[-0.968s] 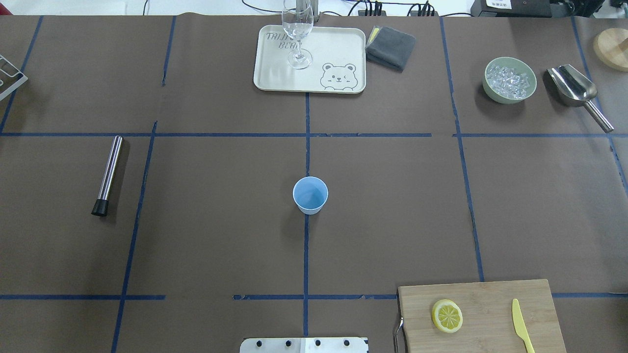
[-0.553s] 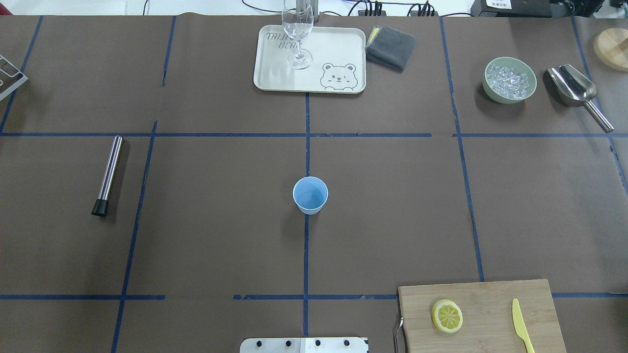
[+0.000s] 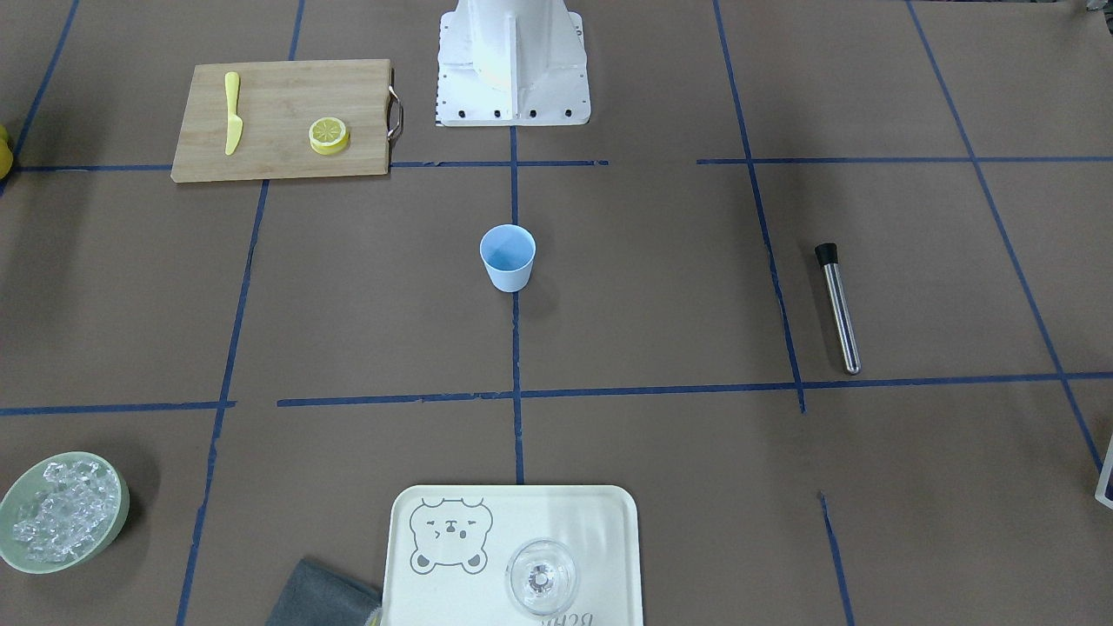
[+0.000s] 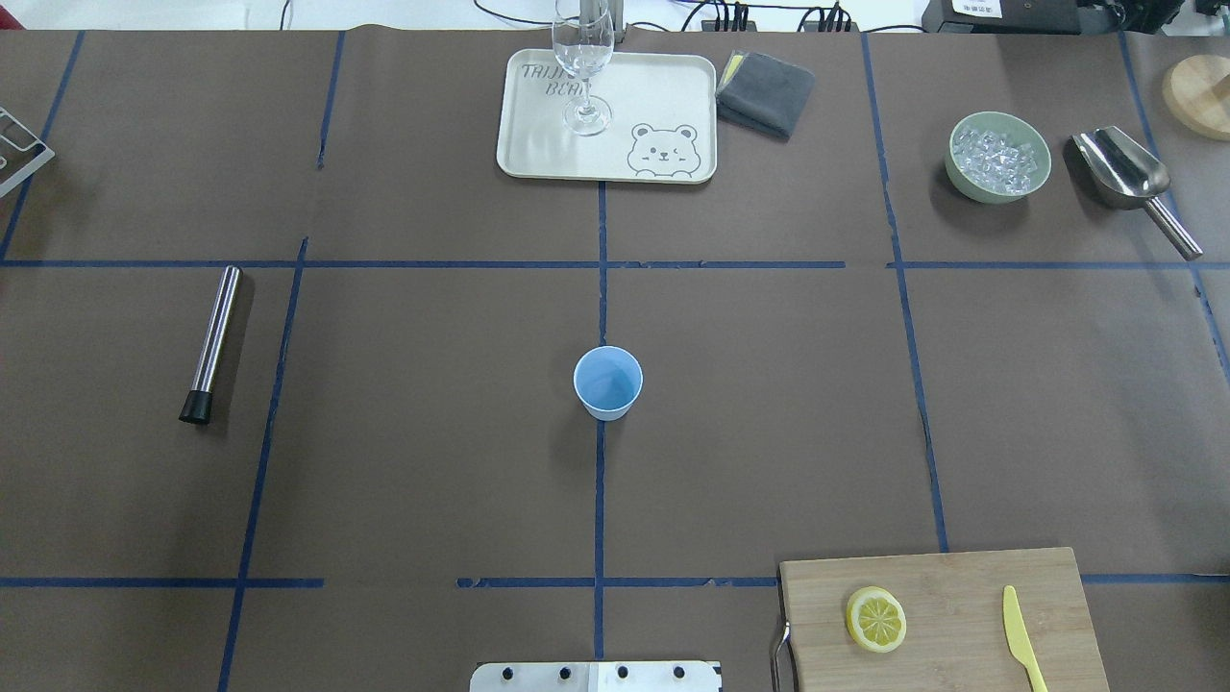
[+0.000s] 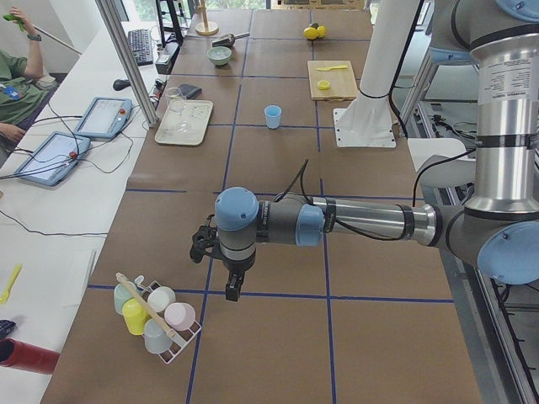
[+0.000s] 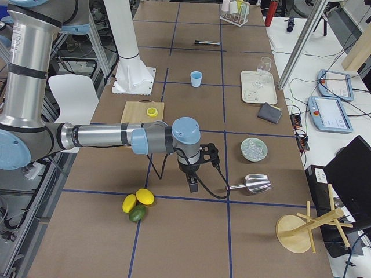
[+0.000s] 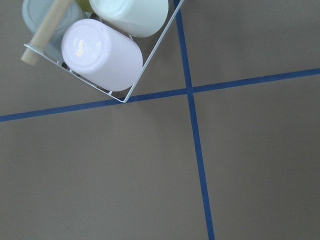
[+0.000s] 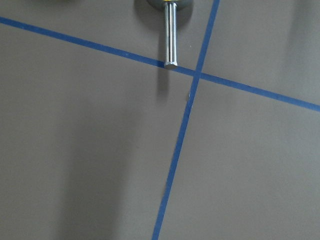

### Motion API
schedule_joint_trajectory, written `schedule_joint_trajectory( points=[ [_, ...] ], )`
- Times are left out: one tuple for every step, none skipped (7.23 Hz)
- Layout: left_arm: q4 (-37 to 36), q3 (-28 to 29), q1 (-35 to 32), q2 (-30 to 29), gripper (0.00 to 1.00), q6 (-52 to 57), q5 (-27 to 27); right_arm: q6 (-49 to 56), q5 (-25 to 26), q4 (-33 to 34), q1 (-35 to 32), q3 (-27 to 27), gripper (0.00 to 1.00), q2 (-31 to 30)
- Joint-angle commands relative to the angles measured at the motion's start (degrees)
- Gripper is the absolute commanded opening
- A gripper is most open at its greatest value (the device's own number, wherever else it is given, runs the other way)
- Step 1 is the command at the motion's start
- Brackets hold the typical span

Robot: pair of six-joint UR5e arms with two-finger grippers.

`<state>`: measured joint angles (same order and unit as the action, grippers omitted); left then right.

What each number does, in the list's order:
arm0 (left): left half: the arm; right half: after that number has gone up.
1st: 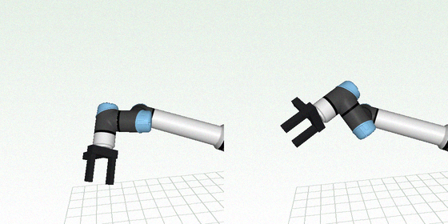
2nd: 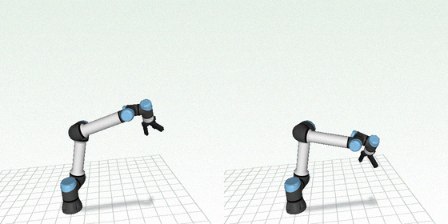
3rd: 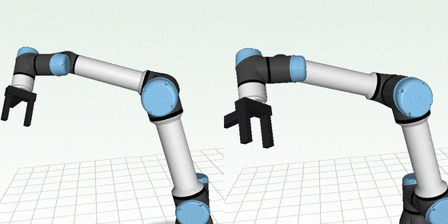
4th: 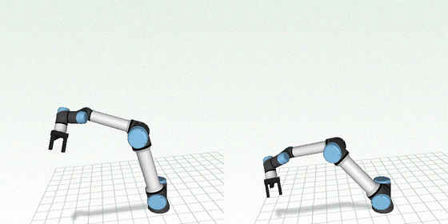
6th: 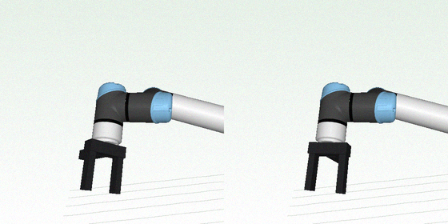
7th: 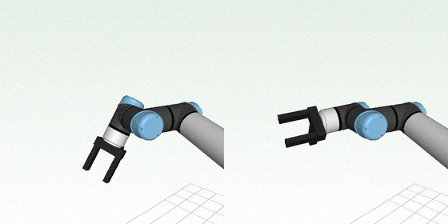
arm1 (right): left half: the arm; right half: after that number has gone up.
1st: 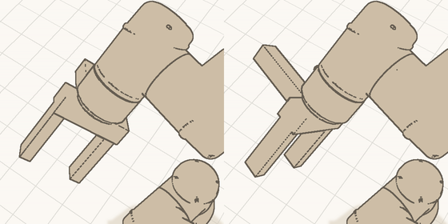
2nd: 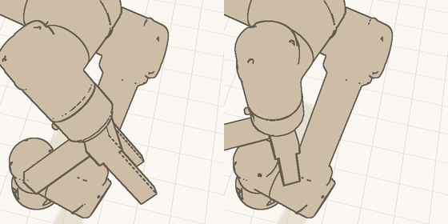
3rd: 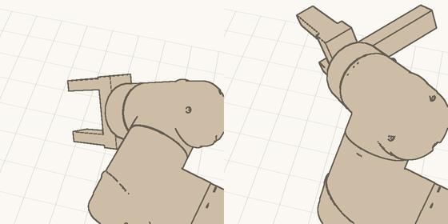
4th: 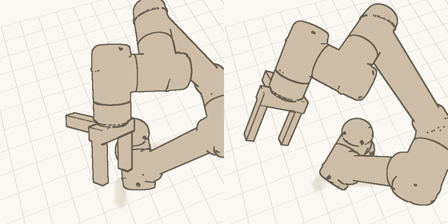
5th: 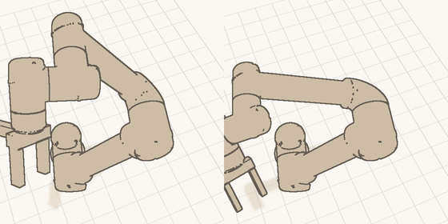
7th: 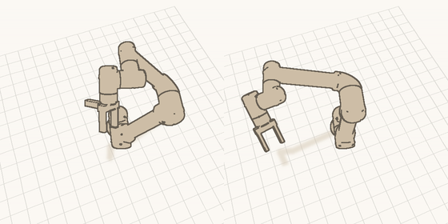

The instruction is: Squeeze lemon into cup

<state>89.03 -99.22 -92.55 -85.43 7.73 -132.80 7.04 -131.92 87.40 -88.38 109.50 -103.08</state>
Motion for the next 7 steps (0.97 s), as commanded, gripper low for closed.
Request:
schedule_joint_trajectory(
  points=[
    [0.0, 0.0, 0.0, 0.0, 1.00, 0.0, -0.3, -3.3, -2.3, -2.6, 0.0, 2.8, 1.00, -1.5],
    [0.0, 0.1, 0.1, 0.0, 1.00, 0.1, -0.8, -3.3, -7.8, -5.2, -0.1, 3.1, 1.00, -3.9],
    [0.0, 0.1, 0.0, 0.0, 1.00, 0.0, -0.8, -4.0, -9.0, -11.2, 0.0, 4.3, 1.00, -4.8],
    [0.0, 0.1, 0.1, 0.0, 1.00, 0.0, -0.8, -6.3, -9.1, -16.6, 0.1, 5.4, 1.00, -5.9],
    [0.0, 0.1, 0.1, 0.1, 1.00, 0.1, -0.8, -9.2, -8.7, -18.0, 3.4, 7.6, 1.00, -5.7],
    [0.0, 0.1, 0.1, 0.1, 1.00, 0.0, -0.8, -16.8, -6.2, -18.1, 10.0, 10.2, 1.00, -3.0],
    [0.0, 0.1, 0.1, 0.1, 1.00, 0.1, -0.9, -31.5, -3.8, -19.0, 17.5, 14.6, 1.00, -2.1]
  ],
)
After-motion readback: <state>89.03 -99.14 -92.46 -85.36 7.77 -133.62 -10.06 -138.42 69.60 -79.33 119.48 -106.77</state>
